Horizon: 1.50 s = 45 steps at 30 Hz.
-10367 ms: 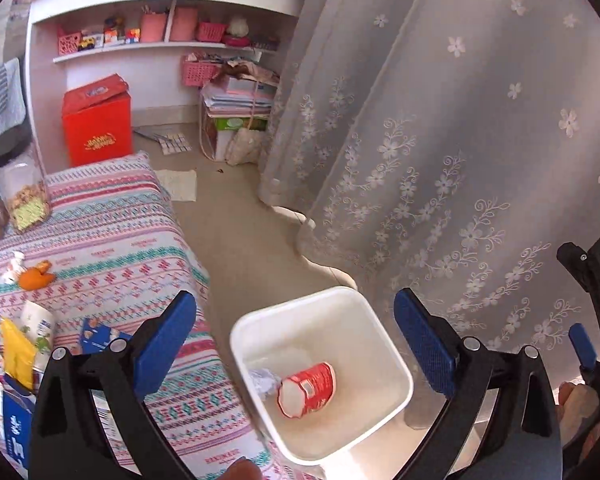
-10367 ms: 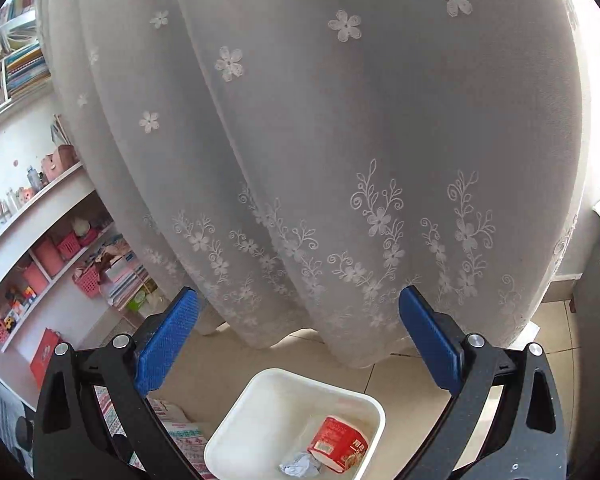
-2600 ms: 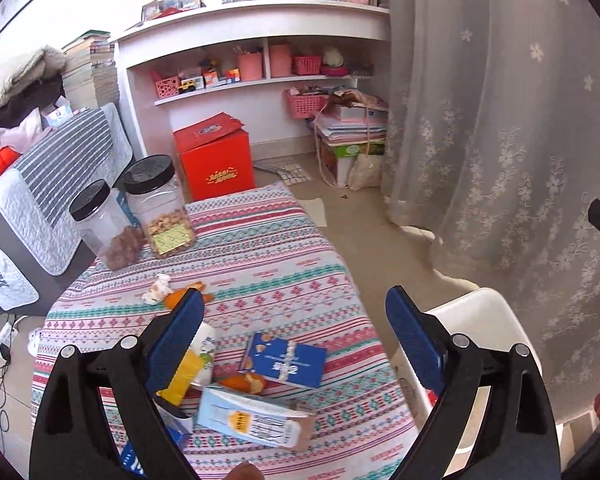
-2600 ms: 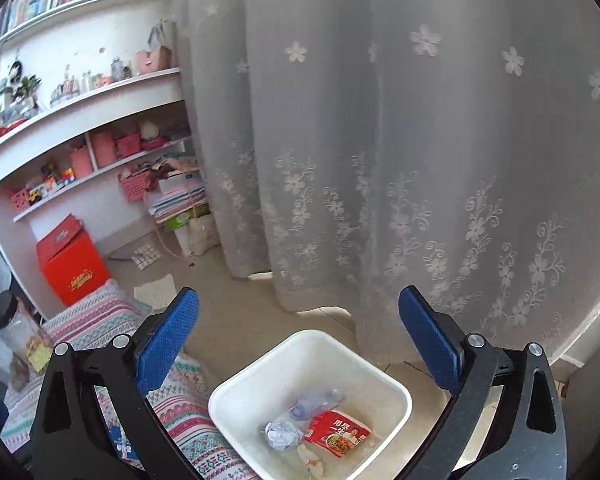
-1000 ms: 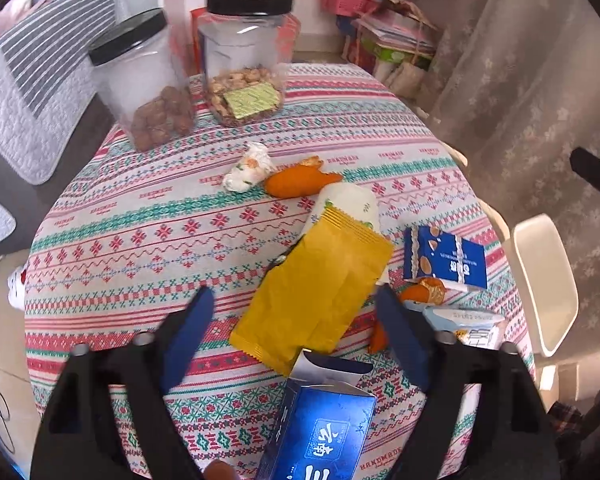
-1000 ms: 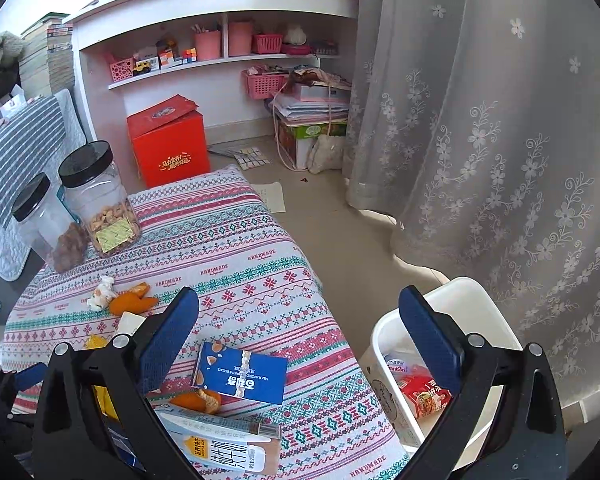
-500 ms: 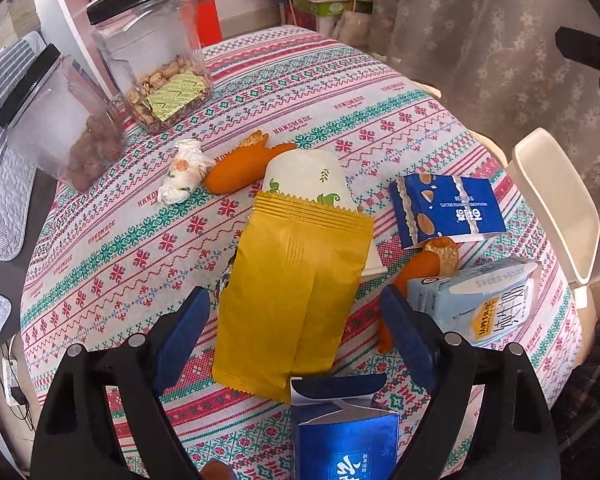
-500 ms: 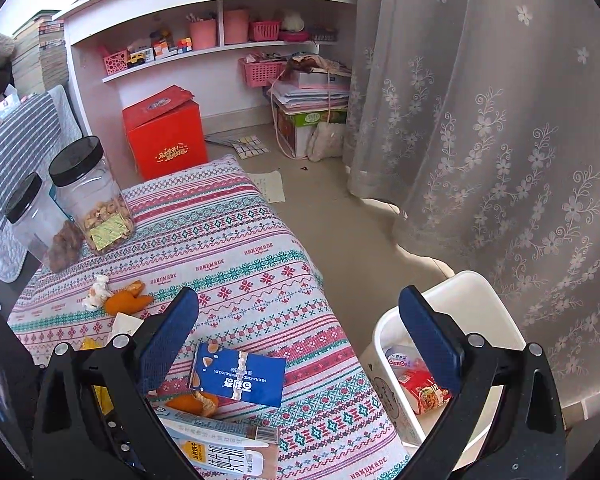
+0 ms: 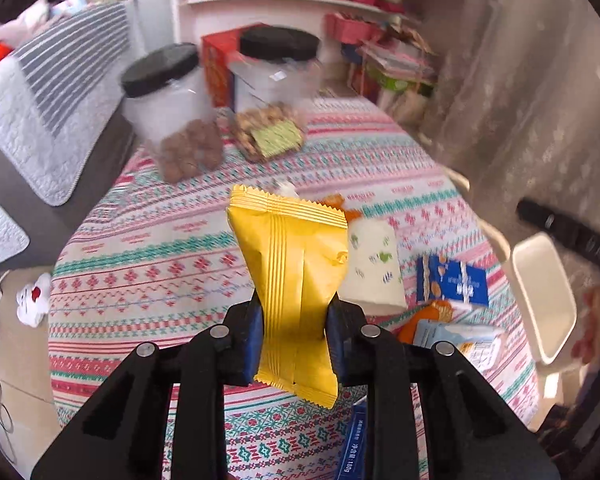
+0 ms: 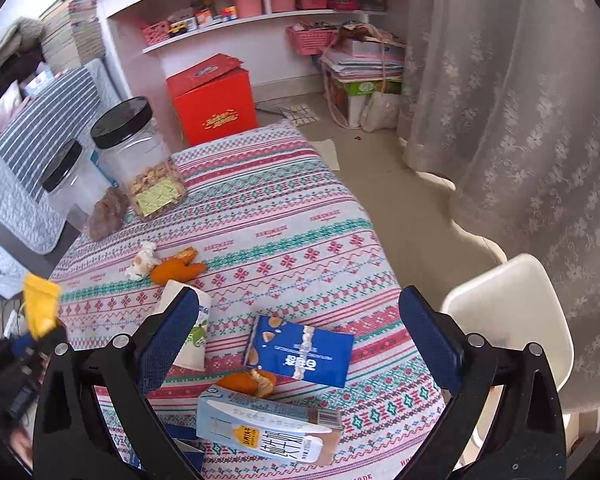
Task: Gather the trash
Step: 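Grasp the yellow snack wrapper with the left gripper and lift it, then grasp the crumpled white tissue with the right gripper and lift it while the left gripper holds the wrapper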
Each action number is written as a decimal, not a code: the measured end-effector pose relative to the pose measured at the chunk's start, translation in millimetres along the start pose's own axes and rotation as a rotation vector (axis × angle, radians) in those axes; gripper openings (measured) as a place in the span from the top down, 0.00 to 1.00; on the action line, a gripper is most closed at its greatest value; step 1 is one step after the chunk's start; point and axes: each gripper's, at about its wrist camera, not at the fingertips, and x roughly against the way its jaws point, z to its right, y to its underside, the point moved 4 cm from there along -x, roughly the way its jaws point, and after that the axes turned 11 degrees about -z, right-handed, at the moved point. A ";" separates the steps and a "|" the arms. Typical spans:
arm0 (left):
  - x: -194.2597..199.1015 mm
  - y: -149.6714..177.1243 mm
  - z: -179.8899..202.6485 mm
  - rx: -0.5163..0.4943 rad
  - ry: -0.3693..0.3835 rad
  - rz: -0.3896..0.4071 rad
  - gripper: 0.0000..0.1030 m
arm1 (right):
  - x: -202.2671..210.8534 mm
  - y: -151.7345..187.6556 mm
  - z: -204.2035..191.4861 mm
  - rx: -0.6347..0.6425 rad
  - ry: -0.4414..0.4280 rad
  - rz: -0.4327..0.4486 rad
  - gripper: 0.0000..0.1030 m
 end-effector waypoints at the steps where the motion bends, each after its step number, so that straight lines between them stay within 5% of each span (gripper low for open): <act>1: 17.6 -2.0 -12.5 0.060 0.015 0.042 0.75 | -3.6 -2.0 -10.8 0.046 0.001 -0.010 0.07; 5: 77.1 -7.1 -52.2 0.226 0.010 0.190 0.75 | -24.8 -16.5 -61.7 0.208 -0.044 -0.078 0.07; 8: 105.0 -7.1 -74.7 0.313 0.000 0.264 0.75 | -53.7 -30.0 -97.5 0.209 -0.124 -0.203 0.15; 11: 118.2 -9.2 -90.6 0.365 0.012 0.297 0.75 | -88.1 -40.8 -125.7 0.133 -0.227 -0.330 0.29; 17: 124.2 -8.8 -102.2 0.386 0.017 0.307 0.75 | -142.0 -46.9 -164.2 0.080 -0.181 -0.400 0.41; 22: 120.1 -1.5 -109.7 0.396 0.000 0.295 0.75 | -161.9 -47.4 -182.1 0.087 -0.126 -0.390 0.40; 27: 114.8 2.6 -119.5 0.410 -0.018 0.273 0.75 | -163.7 -47.1 -197.7 0.128 -0.118 -0.368 0.65; 32: 111.7 6.3 -126.1 0.431 -0.026 0.259 0.75 | -158.2 -40.4 -207.2 0.174 -0.095 -0.353 0.68; 34: 113.1 6.7 -126.3 0.434 -0.028 0.261 0.75 | -151.8 -35.6 -209.1 0.170 -0.120 -0.345 0.75; 45: 116.2 9.0 -132.2 0.471 -0.030 0.274 0.75 | -59.1 -42.7 -199.3 0.146 -0.282 -0.168 0.76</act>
